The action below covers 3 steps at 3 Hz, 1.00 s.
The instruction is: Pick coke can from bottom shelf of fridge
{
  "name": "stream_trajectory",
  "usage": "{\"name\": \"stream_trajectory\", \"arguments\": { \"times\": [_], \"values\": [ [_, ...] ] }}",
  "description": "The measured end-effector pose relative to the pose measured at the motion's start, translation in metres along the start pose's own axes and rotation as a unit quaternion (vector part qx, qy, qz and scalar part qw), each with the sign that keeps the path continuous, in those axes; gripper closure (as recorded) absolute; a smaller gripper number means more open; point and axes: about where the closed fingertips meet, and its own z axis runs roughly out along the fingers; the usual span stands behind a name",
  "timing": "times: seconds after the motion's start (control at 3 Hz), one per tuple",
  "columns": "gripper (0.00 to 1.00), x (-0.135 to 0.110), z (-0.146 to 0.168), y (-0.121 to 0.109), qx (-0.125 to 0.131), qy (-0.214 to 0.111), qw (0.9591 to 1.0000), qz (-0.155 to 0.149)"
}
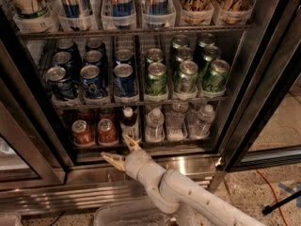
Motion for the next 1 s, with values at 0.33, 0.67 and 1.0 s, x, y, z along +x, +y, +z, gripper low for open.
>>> {"name": "stream_trajectory", "arguments": {
  "times": [0.33,0.67,1.0],
  "values": [
    [0.26,-0.003,0.01,0.0,-0.008,-0.005,1.0,-0.002],
    [0.26,-0.005,0.021,0.002,-0.014,-0.008,0.9999,-0.003],
    [0.26,-0.007,0.033,0.006,-0.016,-0.016,0.9998,0.002]
  ]
}}
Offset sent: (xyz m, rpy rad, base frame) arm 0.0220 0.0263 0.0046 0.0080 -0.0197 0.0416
